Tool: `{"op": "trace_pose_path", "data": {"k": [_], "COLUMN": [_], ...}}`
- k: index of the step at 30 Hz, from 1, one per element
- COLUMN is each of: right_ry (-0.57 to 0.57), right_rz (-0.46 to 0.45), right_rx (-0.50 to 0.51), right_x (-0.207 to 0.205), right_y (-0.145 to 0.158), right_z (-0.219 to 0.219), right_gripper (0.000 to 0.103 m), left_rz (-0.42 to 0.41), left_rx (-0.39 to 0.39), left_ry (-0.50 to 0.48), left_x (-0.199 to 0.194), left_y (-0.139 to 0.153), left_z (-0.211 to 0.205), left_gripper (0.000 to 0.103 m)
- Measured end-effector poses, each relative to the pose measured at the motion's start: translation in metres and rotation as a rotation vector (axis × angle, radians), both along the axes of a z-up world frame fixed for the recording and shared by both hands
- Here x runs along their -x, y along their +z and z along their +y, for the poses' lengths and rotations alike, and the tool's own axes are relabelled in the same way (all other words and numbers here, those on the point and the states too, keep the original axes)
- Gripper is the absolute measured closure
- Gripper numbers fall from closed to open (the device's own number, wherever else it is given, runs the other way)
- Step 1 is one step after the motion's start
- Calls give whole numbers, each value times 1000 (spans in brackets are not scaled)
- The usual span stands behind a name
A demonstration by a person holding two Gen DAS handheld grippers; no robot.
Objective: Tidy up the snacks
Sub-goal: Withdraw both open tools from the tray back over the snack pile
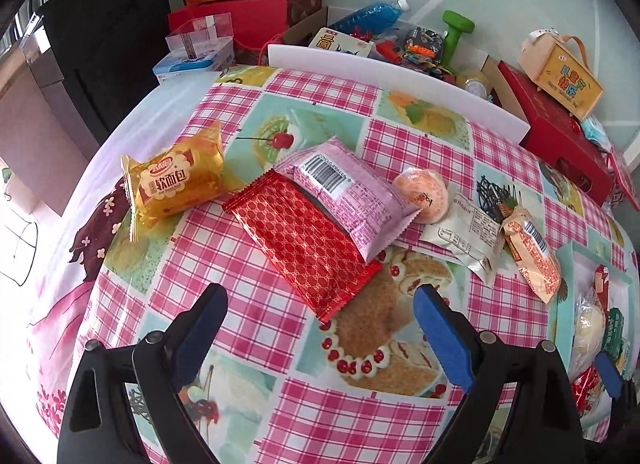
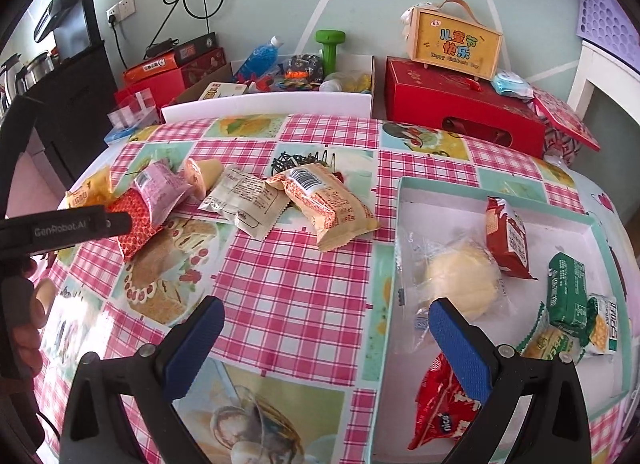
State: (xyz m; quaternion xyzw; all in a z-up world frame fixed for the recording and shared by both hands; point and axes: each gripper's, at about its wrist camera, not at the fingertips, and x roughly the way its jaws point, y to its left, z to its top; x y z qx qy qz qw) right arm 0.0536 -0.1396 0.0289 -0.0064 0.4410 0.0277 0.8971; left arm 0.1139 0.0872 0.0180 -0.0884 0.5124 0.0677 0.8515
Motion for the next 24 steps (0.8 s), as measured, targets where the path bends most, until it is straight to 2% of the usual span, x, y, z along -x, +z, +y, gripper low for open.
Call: {"op": "trace_pose_path", "data": {"k": [9,20,24], "right_ry": [-3,-31,-34], "right_rz": [8,29,32], "right_rx": [-7,-74,-75], "right_x": [-9,-57,-75], "right_y": [-3,1,1], "right_z": [6,-3,-4], "right_gripper": [1,21,22], "left_rz": [11,-10,20], "left_rx": [24,106,118], "left_ry": [13,-8,14], "left_x": [-9,-37,-41], "left_y": [-1,-3,-16], "left_z": [12,11,19], "left_gripper": [9,9,9]}}
